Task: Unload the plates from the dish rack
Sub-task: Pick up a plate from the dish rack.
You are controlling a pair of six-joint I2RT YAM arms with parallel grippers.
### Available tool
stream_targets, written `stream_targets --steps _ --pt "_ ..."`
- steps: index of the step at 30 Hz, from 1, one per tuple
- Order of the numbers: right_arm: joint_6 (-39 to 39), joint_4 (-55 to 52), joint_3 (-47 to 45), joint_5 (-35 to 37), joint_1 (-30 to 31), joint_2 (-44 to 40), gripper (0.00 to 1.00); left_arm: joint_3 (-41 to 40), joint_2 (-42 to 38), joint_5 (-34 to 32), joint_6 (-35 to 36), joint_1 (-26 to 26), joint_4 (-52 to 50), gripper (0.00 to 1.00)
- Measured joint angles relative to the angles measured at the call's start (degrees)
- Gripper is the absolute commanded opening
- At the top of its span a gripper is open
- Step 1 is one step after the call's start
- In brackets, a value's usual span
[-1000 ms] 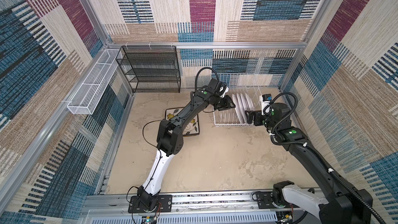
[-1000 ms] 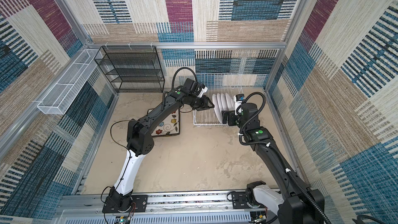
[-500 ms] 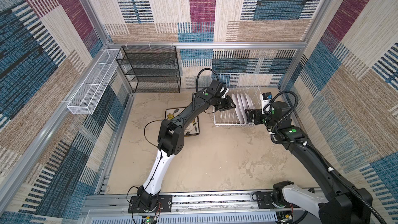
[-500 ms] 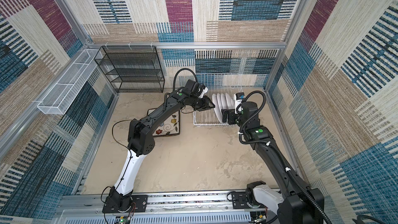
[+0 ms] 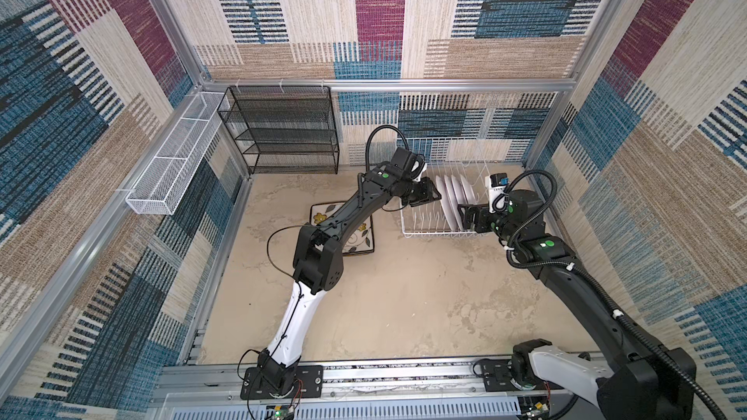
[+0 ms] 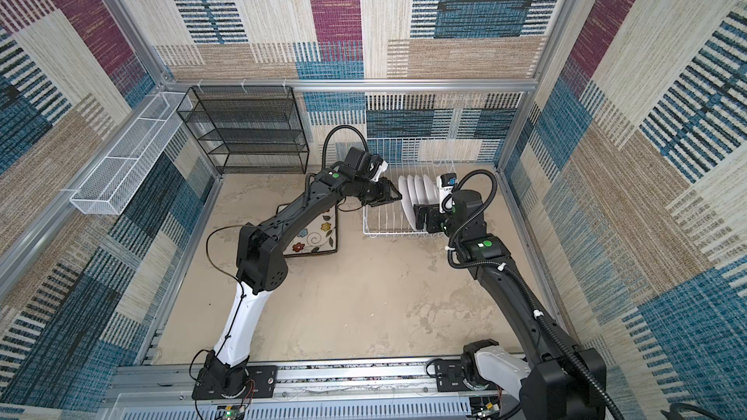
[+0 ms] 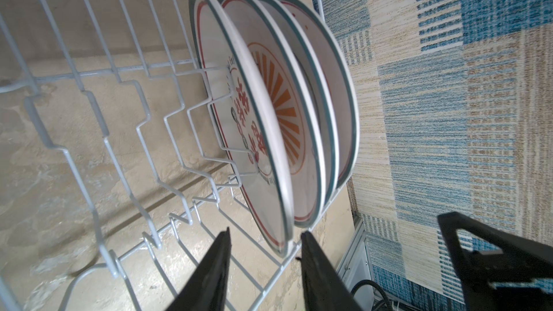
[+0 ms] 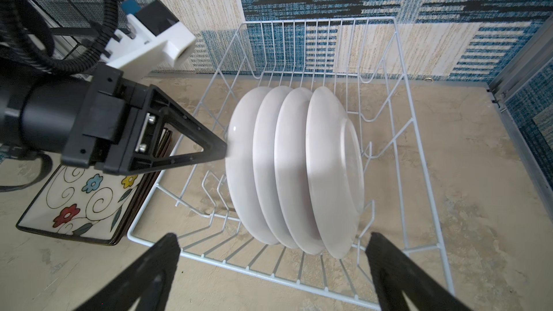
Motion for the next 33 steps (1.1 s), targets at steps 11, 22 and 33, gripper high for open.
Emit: stream_targets --steps 11,22,33 --pt "0.02 0.46 -0.07 -0.02 -0.04 -0.11 1.0 2.01 3.19 -0.09 -3.02 -1.36 2.58 0.34" --pt "0.07 0.76 -0.39 0.0 -0.07 -0.2 1.0 0.92 3.19 -2.86 -5.86 -2.27 6.19 0.15" --pt "0.44 0.85 -0.57 0.0 -0.15 -0.33 1.0 -7.39 -1.01 -5.55 -7.76 -3.02 12.96 0.0"
